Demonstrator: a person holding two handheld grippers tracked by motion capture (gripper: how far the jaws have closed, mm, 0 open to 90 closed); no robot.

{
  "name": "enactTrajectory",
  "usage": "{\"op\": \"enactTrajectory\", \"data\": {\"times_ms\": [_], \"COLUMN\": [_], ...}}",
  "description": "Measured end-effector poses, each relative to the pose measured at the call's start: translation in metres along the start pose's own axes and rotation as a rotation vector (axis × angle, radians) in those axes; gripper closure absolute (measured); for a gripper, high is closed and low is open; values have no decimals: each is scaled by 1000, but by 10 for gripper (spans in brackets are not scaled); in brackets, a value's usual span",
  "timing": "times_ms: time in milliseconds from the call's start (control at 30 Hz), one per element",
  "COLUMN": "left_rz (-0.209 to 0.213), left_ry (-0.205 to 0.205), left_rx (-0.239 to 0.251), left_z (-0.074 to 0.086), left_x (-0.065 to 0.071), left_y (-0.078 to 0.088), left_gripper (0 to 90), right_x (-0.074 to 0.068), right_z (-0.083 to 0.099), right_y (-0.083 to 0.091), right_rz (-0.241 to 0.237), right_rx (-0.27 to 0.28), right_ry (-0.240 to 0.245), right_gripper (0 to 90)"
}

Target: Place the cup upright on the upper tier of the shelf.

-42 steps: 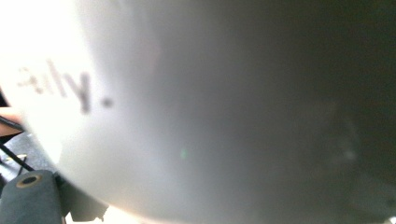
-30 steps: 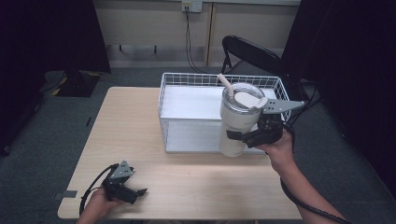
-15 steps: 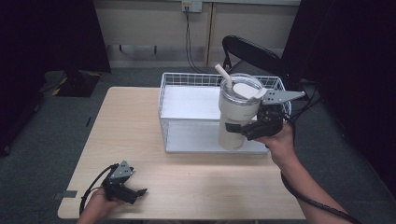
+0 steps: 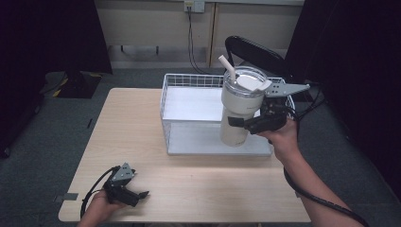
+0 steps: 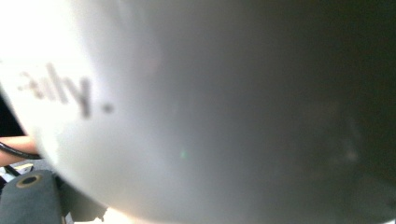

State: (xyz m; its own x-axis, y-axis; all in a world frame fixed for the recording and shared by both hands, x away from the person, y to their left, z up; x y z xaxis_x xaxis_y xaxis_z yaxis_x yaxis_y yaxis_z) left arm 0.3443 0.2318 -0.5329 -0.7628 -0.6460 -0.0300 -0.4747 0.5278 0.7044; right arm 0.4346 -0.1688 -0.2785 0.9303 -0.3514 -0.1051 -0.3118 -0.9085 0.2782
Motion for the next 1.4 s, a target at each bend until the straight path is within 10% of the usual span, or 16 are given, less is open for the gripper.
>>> {"op": "enactTrajectory", "data": {"times_ms": [1400], "left_rz": [0], "left_ry": [0], "left_rx": [1], "left_z": [0], "left_x": [0], "left_y": [0], "left_gripper": [1], "right_x": [29], "right_z": [-52], "right_y": [-6], "right_rz": [108], "right_rx": [45], "right_ry": [-15], "right_gripper": [96]}}
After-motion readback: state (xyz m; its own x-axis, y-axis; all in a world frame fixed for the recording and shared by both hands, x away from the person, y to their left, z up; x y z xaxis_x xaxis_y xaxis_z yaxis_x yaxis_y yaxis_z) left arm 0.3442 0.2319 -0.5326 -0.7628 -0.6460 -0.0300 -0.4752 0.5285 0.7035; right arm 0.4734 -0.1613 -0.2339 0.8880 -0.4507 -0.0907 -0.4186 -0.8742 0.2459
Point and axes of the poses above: each handheld gripper's, and its own axes: y roughly backward along the jaws, z roughly out of its underside, x roughly to its right, the point moved 4 cm from there along -y, roughly forward along the jaws, and after that the axes turned 3 degrees about -z, right-handed, at the moved point
